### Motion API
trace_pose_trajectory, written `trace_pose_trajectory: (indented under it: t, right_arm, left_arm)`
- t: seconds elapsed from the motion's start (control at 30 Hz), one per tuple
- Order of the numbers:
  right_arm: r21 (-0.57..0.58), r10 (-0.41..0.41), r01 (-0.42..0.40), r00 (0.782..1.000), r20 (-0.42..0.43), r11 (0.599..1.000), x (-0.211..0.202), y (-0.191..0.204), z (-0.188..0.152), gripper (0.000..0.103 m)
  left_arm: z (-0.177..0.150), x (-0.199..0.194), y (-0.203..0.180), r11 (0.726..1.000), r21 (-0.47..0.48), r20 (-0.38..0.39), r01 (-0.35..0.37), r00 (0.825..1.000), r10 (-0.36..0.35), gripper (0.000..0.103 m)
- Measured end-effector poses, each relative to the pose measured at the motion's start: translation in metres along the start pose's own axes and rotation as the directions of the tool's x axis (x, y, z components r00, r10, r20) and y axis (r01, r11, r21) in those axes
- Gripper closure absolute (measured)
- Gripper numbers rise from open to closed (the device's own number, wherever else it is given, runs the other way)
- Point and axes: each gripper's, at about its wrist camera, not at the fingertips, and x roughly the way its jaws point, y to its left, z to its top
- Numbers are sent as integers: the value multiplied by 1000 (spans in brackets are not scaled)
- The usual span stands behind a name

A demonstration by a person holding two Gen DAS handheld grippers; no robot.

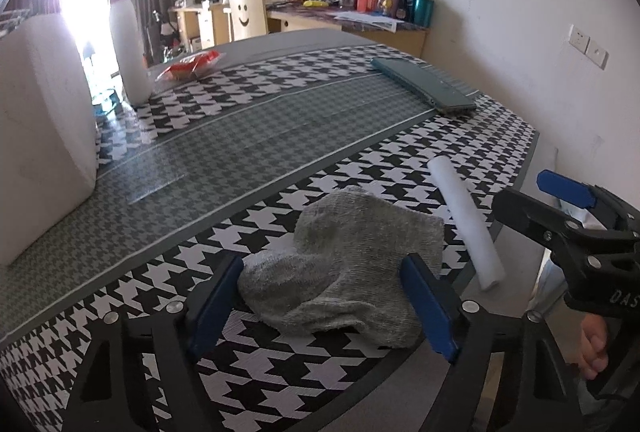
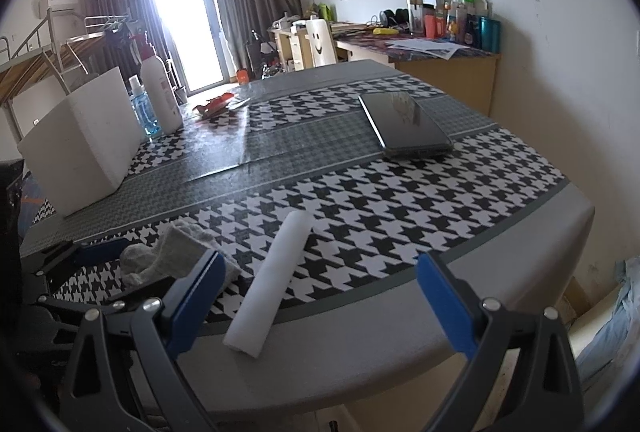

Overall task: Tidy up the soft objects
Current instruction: 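Close the left tool on the grey cloth while the right tool grasps the white foam roll, then lift the grey cloth and white foam roll with both tools off the table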

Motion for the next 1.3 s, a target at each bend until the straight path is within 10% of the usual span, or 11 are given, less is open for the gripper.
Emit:
trace_pose_trajectory:
  t: [0.17, 0.5, 0.93, 1.3]
  right_arm:
    - [-4, 4, -4, 1000, -12, 1000, 4, 2, -2, 5]
    - [0, 10, -10, 1000, -27, 1000, 8, 3, -2, 5]
    - [-41, -5, 3, 998, -56, 999, 15, 18, -2, 5]
    - [-61, -48, 40, 991, -128, 997, 26, 30, -5, 46]
  left_arm:
    - [0, 0, -2, 1000, 20, 8, -8, 1000, 8, 30]
    - [3, -1, -9, 998, 54, 28, 23, 999, -25, 81]
    - [2, -22, 10, 1000, 10, 89, 13, 996, -14, 83]
    - [-3, -35, 20, 1000, -18, 116, 11, 993, -8, 83]
